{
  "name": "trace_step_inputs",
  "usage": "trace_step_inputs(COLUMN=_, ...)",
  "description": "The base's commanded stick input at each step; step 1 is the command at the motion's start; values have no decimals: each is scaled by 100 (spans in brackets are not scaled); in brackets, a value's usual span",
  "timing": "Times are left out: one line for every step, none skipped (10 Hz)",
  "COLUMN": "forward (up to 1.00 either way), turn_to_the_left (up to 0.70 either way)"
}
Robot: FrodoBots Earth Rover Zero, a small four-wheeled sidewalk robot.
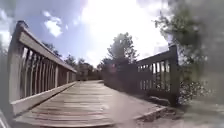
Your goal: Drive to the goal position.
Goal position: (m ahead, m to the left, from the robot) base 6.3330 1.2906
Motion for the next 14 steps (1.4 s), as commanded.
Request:
trace_step_inputs(forward=70, turn_to_the_left=0)
trace_step_inputs(forward=70, turn_to_the_left=0)
trace_step_inputs(forward=70, turn_to_the_left=0)
trace_step_inputs(forward=70, turn_to_the_left=0)
trace_step_inputs(forward=70, turn_to_the_left=0)
trace_step_inputs(forward=70, turn_to_the_left=0)
trace_step_inputs(forward=70, turn_to_the_left=0)
trace_step_inputs(forward=70, turn_to_the_left=0)
trace_step_inputs(forward=70, turn_to_the_left=0)
trace_step_inputs(forward=70, turn_to_the_left=0)
trace_step_inputs(forward=70, turn_to_the_left=0)
trace_step_inputs(forward=70, turn_to_the_left=0)
trace_step_inputs(forward=70, turn_to_the_left=0)
trace_step_inputs(forward=70, turn_to_the_left=0)
